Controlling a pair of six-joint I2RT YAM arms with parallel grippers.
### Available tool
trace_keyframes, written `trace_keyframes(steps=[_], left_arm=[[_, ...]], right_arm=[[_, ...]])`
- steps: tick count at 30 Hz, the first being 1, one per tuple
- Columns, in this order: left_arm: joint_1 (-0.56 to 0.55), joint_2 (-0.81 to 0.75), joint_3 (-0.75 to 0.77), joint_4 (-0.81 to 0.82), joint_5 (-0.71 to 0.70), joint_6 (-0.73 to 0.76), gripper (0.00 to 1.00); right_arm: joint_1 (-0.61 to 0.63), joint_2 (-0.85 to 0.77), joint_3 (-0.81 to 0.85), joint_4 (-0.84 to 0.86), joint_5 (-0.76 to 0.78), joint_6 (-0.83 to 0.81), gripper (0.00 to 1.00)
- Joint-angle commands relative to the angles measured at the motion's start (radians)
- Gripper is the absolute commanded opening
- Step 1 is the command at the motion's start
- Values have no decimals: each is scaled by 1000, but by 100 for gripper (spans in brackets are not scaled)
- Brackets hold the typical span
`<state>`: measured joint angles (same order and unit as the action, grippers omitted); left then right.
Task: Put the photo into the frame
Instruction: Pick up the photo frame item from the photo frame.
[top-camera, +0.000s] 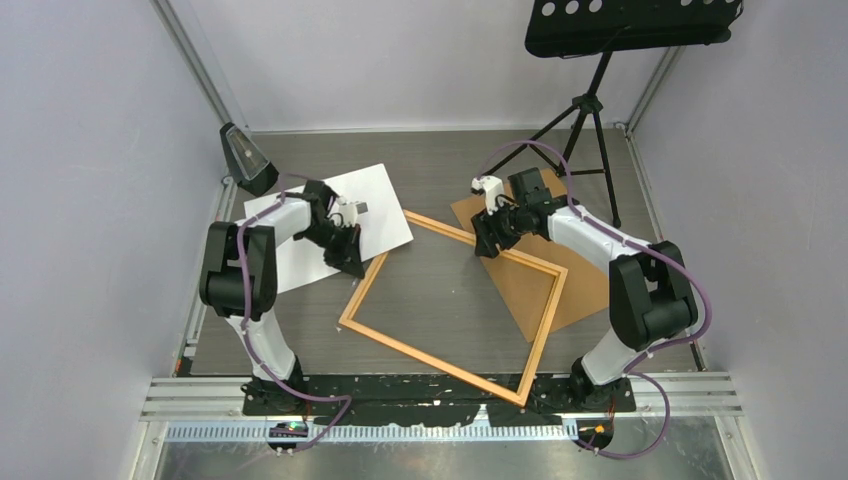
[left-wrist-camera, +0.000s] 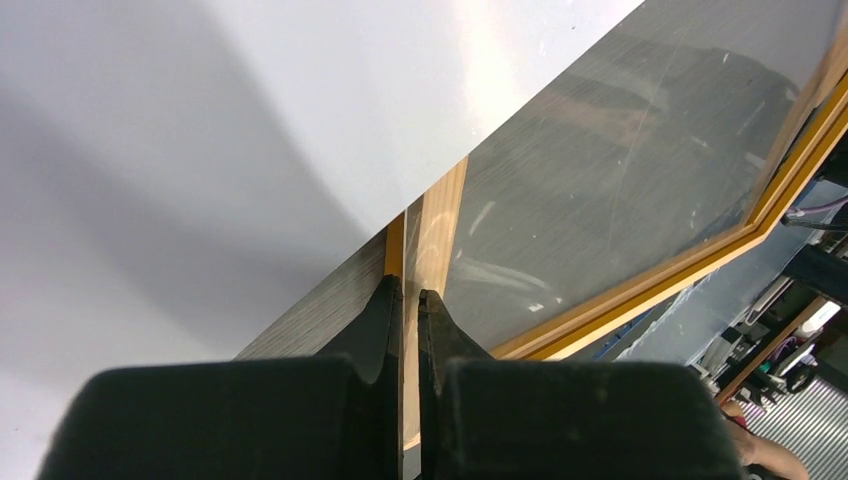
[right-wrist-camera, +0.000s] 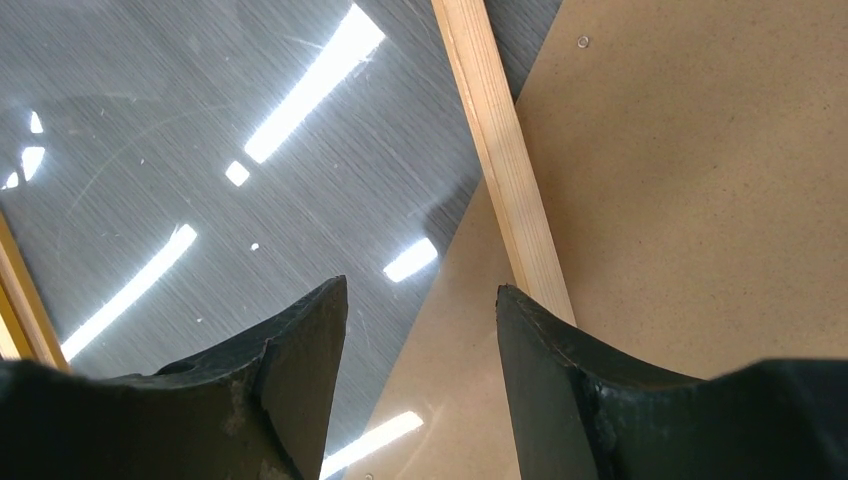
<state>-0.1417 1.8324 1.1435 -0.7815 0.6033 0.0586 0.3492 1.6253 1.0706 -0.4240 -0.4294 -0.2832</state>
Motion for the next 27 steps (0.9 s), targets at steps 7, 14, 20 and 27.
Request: trace_keyframes(steps=[7, 14, 20, 27], left_arm=[[45, -5, 34, -66, 77, 21, 0], [54, 32, 24, -98, 242, 40, 0], [54, 18, 11, -85, 267, 36, 0], [54, 47, 8, -88, 318, 15, 0]], right_arm=[[-39, -136, -29, -45, 31, -39, 63], [-76, -202, -93, -103, 52, -63, 63], [-112, -247, -154, -122, 60, -61, 63], [-127, -268, -181, -114, 60, -56, 63]])
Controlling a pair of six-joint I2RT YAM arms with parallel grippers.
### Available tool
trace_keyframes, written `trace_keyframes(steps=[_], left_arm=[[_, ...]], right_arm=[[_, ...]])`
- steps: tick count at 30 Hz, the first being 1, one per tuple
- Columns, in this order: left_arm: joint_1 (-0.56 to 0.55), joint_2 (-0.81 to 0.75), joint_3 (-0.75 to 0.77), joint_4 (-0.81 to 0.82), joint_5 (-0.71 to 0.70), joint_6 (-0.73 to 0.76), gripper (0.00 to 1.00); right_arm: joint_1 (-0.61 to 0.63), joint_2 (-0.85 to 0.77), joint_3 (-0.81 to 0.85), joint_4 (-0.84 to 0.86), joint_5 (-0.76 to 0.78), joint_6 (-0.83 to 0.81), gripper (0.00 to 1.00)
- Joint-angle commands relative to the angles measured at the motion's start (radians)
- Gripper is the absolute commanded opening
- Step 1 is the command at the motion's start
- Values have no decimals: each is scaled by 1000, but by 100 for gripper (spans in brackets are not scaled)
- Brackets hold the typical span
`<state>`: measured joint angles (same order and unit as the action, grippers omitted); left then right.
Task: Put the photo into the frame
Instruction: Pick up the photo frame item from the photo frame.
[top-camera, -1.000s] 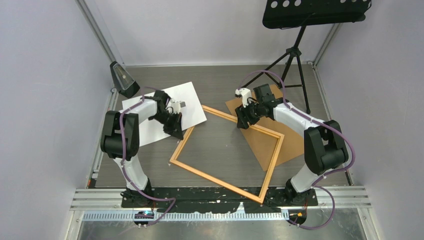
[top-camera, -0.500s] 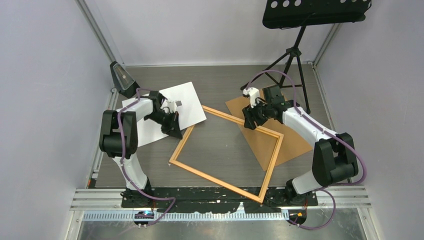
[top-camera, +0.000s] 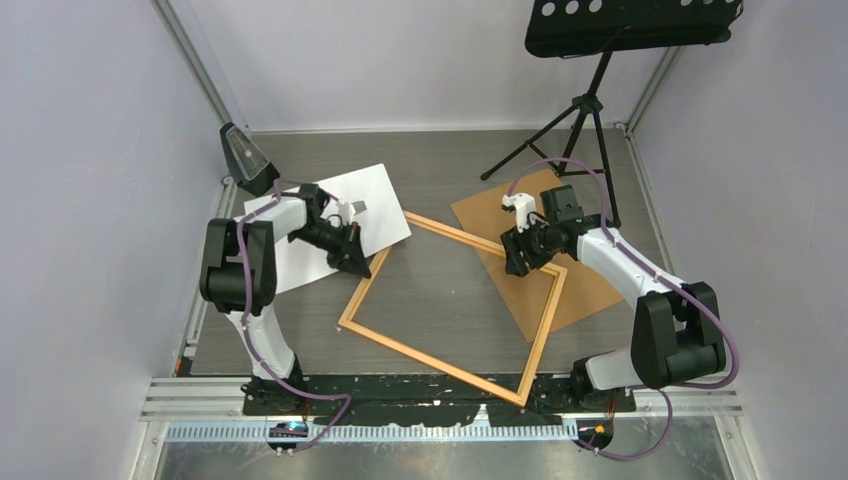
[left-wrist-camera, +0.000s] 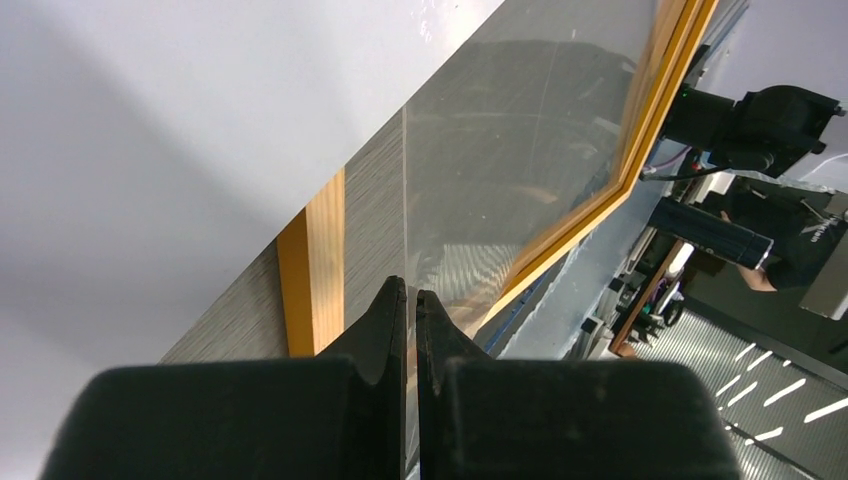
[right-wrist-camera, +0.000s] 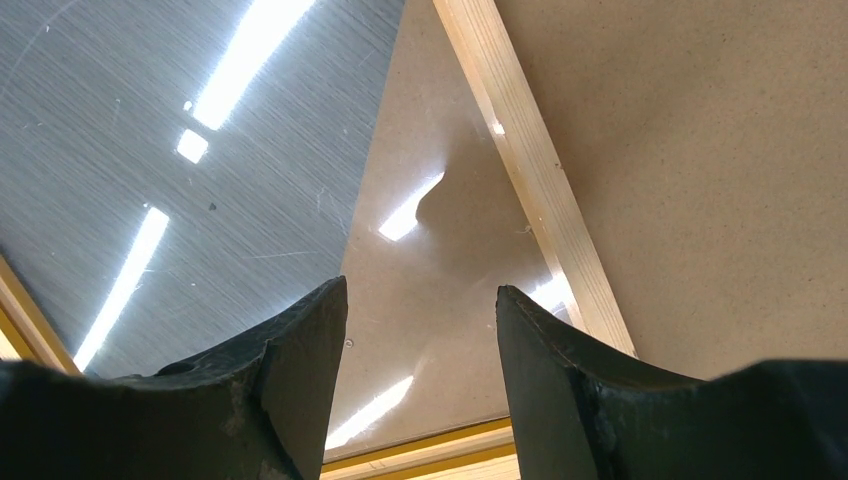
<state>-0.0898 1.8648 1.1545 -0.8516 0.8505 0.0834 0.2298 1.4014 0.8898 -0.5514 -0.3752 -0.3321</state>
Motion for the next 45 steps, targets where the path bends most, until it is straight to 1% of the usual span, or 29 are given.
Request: trace_keyframes(steps=[1, 13, 22, 32, 34, 41, 42, 45], left_arm=[[2, 19, -5, -19, 78, -10, 0], [55, 56, -7, -38, 147, -20, 0], [71, 68, -17, -40, 185, -41, 0], [73, 80, -53, 2, 258, -77, 0], [73, 80, -61, 13, 269, -112, 0], [85, 82, -83, 43, 308, -154, 0], [115, 81, -84, 44, 313, -156, 0], [136, 80, -86, 40, 330, -163, 0]], right_arm=[[-9, -45, 0, 13, 5, -7, 63], [-18, -43, -13, 23, 13, -5, 63], [-21, -32, -18, 30, 20, -6, 63], [-26, -25, -25, 35, 42, -11, 63], [-28, -27, -26, 35, 47, -13, 62], [-32, -33, -37, 36, 66, -23, 62], [-32, -34, -38, 36, 70, -27, 62], [-36, -45, -49, 36, 76, -36, 62]])
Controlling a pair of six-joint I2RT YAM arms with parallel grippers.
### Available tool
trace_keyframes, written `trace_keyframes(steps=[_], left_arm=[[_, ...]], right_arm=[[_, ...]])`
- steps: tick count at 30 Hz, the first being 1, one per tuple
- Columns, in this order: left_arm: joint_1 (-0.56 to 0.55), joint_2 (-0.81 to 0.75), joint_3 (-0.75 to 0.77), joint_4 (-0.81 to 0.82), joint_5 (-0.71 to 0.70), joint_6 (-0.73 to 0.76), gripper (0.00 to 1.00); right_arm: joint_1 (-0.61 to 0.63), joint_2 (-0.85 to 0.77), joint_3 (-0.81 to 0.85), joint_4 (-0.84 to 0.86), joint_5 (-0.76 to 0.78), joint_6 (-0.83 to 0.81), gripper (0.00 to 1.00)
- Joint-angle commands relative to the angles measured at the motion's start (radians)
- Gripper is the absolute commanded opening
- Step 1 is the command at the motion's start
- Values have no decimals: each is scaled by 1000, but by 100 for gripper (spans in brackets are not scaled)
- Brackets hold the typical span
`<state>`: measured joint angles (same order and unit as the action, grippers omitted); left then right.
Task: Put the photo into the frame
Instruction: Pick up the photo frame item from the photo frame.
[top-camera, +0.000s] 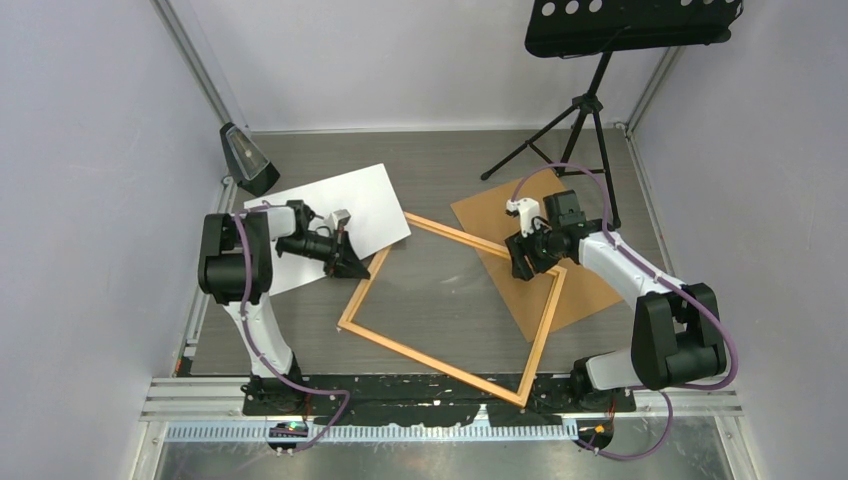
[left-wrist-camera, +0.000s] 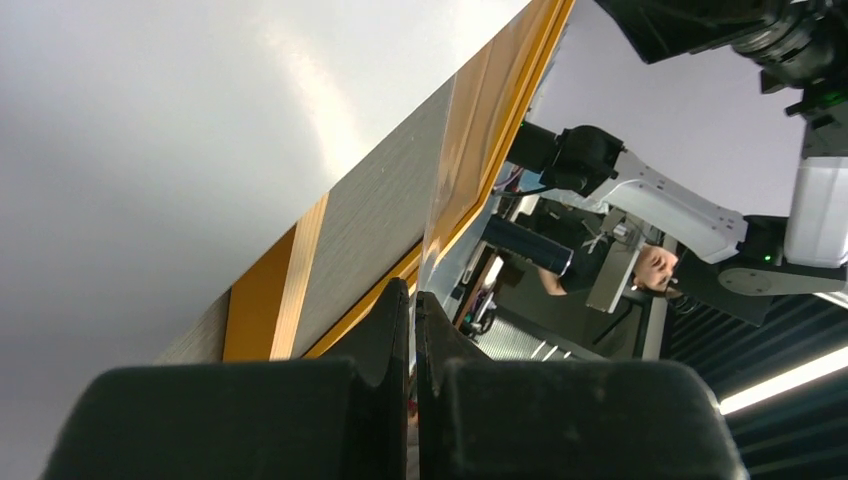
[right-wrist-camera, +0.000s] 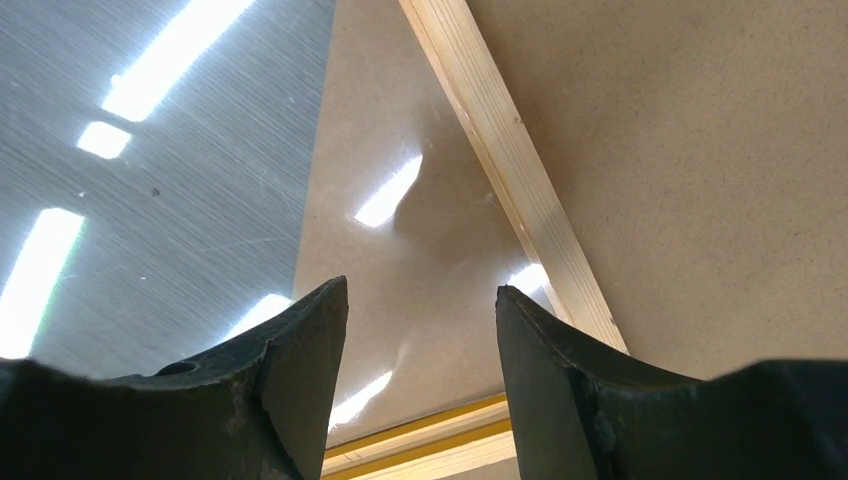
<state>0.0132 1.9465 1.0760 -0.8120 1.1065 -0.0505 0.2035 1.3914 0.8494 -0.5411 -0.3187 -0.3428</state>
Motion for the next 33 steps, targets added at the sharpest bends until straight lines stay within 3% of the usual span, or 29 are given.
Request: trace_keyframes(steps=[1, 33], left_arm=[[33, -3, -7, 0, 76, -30, 0], [42, 18, -74, 98, 233, -172, 0]], right_arm=[[-11, -39, -11, 29, 20, -31, 62], [-82, -124, -47, 13, 46, -84, 62]])
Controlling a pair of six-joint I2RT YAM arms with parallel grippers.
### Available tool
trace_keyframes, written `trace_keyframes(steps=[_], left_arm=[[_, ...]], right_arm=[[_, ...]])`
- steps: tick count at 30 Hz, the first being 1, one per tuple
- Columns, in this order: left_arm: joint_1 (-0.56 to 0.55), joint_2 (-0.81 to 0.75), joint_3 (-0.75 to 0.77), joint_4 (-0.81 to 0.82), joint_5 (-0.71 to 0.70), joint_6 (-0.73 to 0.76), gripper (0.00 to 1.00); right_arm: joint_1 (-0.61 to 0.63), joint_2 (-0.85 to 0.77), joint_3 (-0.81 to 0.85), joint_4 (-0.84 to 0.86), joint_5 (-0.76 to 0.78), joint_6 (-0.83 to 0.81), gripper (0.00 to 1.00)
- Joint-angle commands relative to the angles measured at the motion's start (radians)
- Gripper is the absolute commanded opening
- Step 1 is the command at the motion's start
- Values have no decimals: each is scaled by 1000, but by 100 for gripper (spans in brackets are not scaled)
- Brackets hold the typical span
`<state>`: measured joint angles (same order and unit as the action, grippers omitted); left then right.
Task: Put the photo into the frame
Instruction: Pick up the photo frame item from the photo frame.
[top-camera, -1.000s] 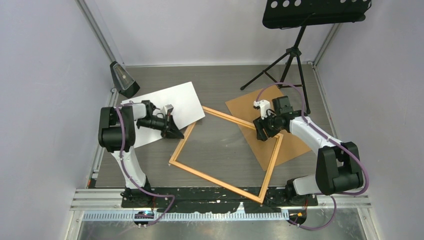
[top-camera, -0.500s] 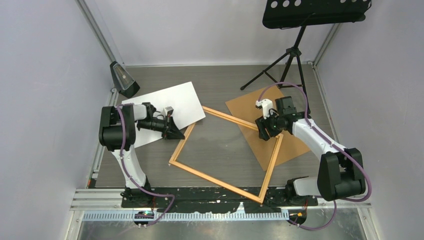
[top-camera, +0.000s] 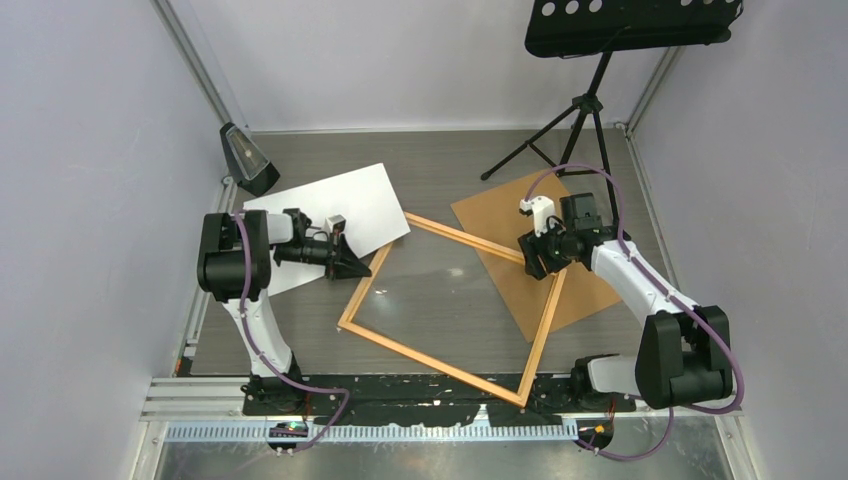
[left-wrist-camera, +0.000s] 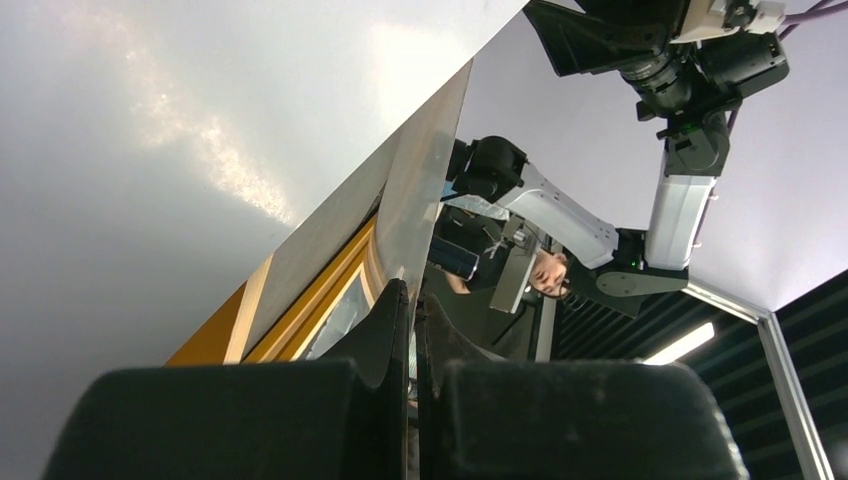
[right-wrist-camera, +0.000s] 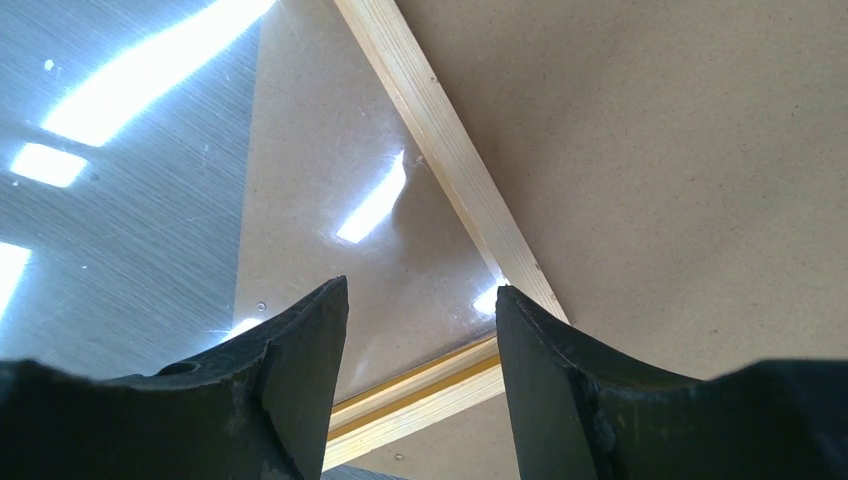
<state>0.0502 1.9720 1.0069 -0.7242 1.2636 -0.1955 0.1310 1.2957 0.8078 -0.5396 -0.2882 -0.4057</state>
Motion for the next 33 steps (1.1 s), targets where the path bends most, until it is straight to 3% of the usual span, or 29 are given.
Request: trace_keyframes(steps=[1, 21, 33], left_arm=[[6, -6, -6, 8, 79, -27, 0], [9, -22, -4, -23, 165, 56, 0], [8, 14, 57, -212, 244, 251, 0]], right_arm=[[-11, -28, -5, 11, 17, -21, 62], [-17, -12, -12, 23, 27, -27, 62], [-33, -15, -10, 28, 14, -21, 62]])
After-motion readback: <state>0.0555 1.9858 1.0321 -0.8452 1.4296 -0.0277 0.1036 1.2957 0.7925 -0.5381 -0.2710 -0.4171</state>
